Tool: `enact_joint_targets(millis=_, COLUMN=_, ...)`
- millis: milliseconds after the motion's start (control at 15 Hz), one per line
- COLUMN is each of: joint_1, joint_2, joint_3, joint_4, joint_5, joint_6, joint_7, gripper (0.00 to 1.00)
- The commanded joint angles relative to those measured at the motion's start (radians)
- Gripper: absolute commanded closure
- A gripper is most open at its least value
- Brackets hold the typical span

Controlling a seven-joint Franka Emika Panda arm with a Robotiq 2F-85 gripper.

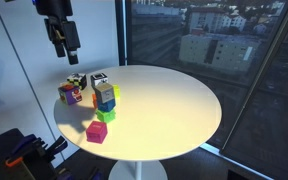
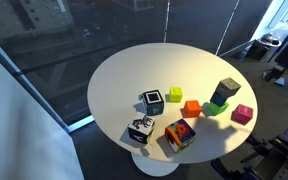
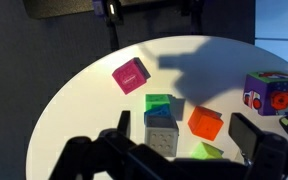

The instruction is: Put the pink block on the gray block

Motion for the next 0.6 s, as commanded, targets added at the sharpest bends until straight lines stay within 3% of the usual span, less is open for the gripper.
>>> enact_joint_targets(millis=0, joint_1=-0.003, joint_2=0.0, joint_3=0.003, joint_4=0.002, joint_5=0.001, joint_6=-0.002, joint_7=-0.002, gripper=0.0)
enact_joint_targets(millis=533, joint_1=-0.016, joint_2=0.017, joint_3=-0.012, joint_4=-0.002, joint_5=-0.006, joint_6=0.007, joint_7=-0.01, gripper=0.0)
